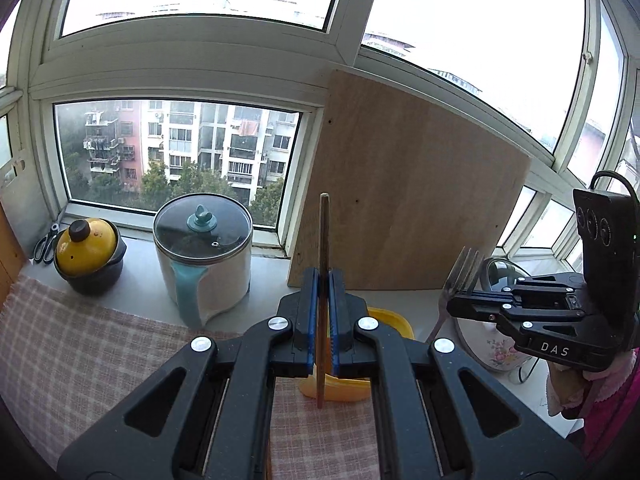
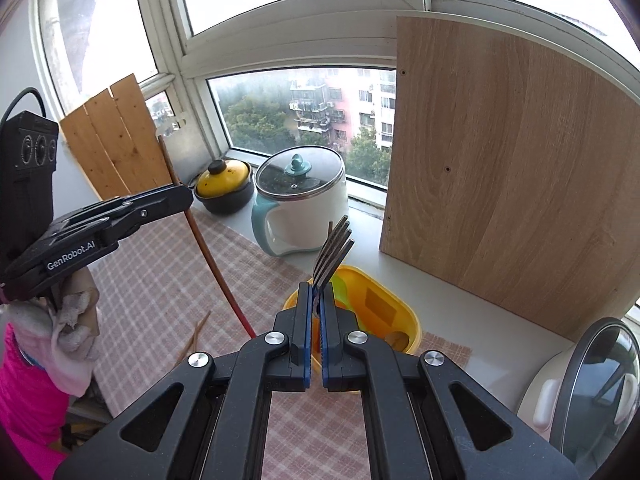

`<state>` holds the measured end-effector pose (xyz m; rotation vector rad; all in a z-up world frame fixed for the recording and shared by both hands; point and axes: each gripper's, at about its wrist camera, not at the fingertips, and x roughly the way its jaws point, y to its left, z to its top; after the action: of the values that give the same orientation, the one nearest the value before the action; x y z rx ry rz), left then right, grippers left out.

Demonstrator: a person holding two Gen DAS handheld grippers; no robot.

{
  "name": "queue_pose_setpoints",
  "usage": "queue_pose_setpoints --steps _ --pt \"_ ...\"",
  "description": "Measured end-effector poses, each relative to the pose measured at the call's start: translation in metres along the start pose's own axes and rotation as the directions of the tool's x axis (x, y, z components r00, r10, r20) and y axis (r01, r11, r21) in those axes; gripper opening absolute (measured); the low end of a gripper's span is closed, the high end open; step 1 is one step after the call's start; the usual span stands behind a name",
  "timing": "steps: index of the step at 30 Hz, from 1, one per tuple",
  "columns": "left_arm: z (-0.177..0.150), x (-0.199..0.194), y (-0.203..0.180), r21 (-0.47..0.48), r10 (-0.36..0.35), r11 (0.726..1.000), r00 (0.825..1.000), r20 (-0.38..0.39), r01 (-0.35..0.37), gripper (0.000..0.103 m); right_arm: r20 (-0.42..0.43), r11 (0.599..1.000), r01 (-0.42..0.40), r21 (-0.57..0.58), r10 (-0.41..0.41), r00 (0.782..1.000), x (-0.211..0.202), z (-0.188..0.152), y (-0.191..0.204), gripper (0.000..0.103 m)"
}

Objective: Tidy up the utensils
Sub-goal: 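Lift the fork and chopstick and carry them over the yellow container, then lower the fork and chopstick into the container and open both grippers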

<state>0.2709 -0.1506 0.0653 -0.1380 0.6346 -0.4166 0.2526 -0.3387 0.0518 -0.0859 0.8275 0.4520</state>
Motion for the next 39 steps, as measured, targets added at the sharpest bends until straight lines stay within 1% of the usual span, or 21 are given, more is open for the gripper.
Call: queue_pose_setpoints --steps 7,15,20,24,30,34,39 --pt "0.011 0.022 -0.014 0.007 -0.011 1.0 1.0 -0.011 0.011 0.003 0.009 0.998 0.053 -0.034 -0.053 0.999 0.005 0.009 -0.005 0.002" --pt "0.019 0.059 -0.015 -0.017 -0.009 1.0 0.999 -0.049 0.008 0.003 -0.024 0.995 0.092 -0.041 -0.093 0.995 0.035 0.019 -0.016 0.002" --pt "0.022 0.067 -0.015 -0.016 -0.014 1.0 0.998 -0.057 0.013 0.003 -0.04 0.995 0.092 -0.029 -0.093 0.995 0.047 0.021 -0.024 0.002" --pt "0.027 0.069 -0.018 -0.004 -0.019 1.0 0.998 -0.052 0.019 0.003 -0.038 0.996 0.088 -0.019 -0.089 0.995 0.049 0.024 -0.031 0.002" --pt "0.03 0.076 -0.017 -0.014 -0.032 0.999 0.998 -0.053 0.031 0.003 -0.041 0.996 0.084 -0.029 -0.085 0.996 0.054 0.025 -0.031 0.002" --pt "0.025 0.087 -0.019 0.0 -0.021 1.0 0.997 -0.074 0.021 0.003 -0.065 0.996 0.079 -0.032 -0.081 0.995 0.064 0.021 -0.032 0.002" --pt "0.01 0.101 -0.019 0.011 -0.007 1.0 0.993 -0.115 0.008 0.003 -0.089 0.996 0.083 -0.041 -0.086 0.992 0.075 0.014 -0.032 0.002"
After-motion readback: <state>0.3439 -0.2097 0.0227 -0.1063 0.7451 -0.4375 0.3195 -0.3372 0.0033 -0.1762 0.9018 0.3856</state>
